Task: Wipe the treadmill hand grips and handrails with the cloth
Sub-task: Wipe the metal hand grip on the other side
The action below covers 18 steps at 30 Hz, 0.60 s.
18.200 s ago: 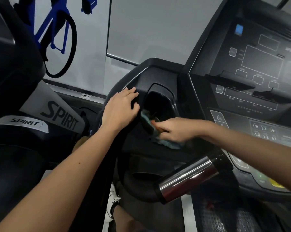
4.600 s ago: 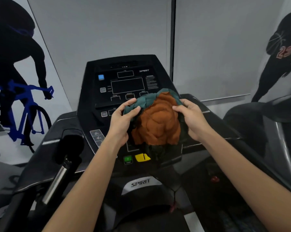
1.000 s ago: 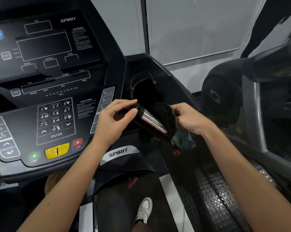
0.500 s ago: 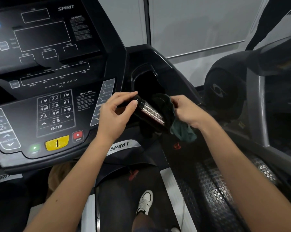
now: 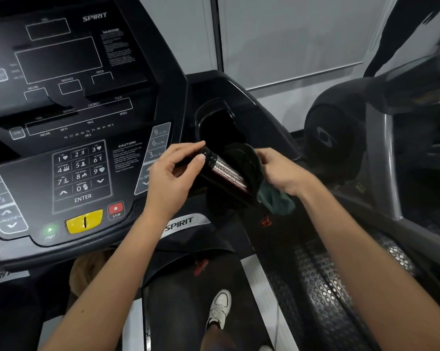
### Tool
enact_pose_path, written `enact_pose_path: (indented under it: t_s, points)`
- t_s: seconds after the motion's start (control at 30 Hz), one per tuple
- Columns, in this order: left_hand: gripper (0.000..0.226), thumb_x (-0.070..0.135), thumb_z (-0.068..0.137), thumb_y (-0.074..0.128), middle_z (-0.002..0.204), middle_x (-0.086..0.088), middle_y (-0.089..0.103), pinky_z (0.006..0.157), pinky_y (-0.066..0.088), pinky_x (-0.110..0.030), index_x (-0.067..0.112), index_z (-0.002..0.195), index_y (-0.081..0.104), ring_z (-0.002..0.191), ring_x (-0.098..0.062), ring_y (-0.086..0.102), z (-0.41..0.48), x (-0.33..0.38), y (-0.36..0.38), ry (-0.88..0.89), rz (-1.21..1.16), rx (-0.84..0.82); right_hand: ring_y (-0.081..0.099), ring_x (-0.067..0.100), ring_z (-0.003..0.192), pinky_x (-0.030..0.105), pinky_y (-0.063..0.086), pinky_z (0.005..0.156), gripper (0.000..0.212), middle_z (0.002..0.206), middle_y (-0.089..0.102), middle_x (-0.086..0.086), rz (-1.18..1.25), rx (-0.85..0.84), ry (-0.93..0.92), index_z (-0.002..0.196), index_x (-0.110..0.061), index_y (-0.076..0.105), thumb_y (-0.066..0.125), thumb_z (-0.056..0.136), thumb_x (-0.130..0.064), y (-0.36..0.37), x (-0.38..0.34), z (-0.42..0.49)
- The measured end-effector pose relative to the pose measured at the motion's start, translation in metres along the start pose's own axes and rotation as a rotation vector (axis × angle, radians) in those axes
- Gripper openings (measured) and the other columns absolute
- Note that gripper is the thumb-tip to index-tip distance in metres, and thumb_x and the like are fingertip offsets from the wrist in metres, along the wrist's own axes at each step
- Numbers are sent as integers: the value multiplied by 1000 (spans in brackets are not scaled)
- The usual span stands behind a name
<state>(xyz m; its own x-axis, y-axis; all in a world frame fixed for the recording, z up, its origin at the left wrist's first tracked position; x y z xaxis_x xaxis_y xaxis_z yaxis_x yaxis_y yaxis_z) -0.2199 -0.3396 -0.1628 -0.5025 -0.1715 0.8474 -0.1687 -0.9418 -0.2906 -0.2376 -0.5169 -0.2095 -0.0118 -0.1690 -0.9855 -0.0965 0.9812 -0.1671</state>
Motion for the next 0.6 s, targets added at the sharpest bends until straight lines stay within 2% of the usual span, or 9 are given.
enact_pose_path:
  t_s: [0.1,0.2,0.23,0.33,0.47,0.53,0.6]
  points:
    - [25,18,85,59,107,4,63,86,46,-15,21,110,63,103,-6,60,-1,0,0,-1,-1,3,65,4,75,20,49,67,17,81,70,-3,-193,7,44,98,-11,69,58,88,-2,-14,15,-12]
    - [25,14,87,59,106,3,63,86,46,-14,19,111,63,102,-5,60,-1,1,0,2,-6,-4,67,14,84,29,54,78,16,91,72,8,-180,77,-16,99,-11,69,59,88,-4,-13,8,-15]
    - [25,15,87,59,106,4,63,86,46,-14,19,110,63,102,-5,60,-1,2,0,2,-5,-5,66,11,83,27,54,78,15,89,72,6,-131,125,-63,97,-9,69,59,88,-3,-9,2,-17]
    - [24,15,87,59,107,4,64,86,46,-14,19,110,64,103,-5,60,-1,2,0,-3,-8,-7,60,-6,80,13,46,76,23,81,67,-14,-15,239,-179,99,-15,64,54,89,4,3,-2,-34]
    - [24,9,89,59,106,4,63,85,46,-14,18,111,63,102,-4,60,-2,4,1,-4,-13,-6,54,-8,106,9,39,94,45,110,58,-14,-184,323,-297,118,-22,56,62,83,5,8,12,-64]
    - [24,8,89,58,106,4,63,85,46,-14,18,111,63,102,-4,59,-3,4,1,-11,-19,-7,56,-9,102,9,41,91,47,108,58,-14,-183,396,-297,113,-22,59,63,79,10,2,19,-72]
    - [24,8,89,58,107,2,63,86,46,-15,18,111,63,103,-6,59,-3,4,1,-17,-21,-8,59,-9,88,6,44,79,40,95,61,-10,-186,485,-293,102,-16,65,60,78,16,-7,19,-75]
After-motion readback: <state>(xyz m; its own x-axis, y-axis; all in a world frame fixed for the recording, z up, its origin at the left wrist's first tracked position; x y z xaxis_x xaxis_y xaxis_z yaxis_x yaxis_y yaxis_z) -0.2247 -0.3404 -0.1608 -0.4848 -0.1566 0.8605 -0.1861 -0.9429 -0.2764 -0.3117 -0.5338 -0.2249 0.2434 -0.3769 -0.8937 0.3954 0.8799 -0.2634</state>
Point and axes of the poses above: each hand's wrist, its own z-axis towards the middle knuckle, its own y-axis out of the palm, x = y × z, the point moved 7 cm from there along z, towards the middle knuckle
